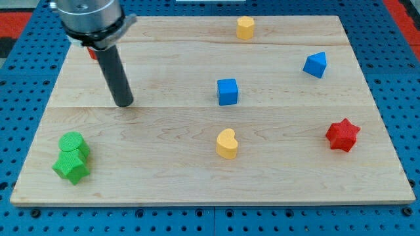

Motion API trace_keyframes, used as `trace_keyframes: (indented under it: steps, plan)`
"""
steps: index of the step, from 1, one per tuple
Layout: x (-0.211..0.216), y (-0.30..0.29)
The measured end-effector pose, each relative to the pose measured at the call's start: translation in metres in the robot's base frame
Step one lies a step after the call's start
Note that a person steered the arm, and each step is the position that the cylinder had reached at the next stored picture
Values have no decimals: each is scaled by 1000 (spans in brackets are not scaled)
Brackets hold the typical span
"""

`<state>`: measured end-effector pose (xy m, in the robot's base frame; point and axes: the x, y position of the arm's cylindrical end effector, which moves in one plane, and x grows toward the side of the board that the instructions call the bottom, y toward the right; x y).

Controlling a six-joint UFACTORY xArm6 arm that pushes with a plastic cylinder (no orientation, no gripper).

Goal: Push blue cube towards top center

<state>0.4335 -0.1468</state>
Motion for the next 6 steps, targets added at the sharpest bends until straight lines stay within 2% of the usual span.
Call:
trace_keyframes:
  steps: [1,3,4,6]
  plan:
    - [12,13]
    - [13,156]
    - [14,175]
    - [-98,187]
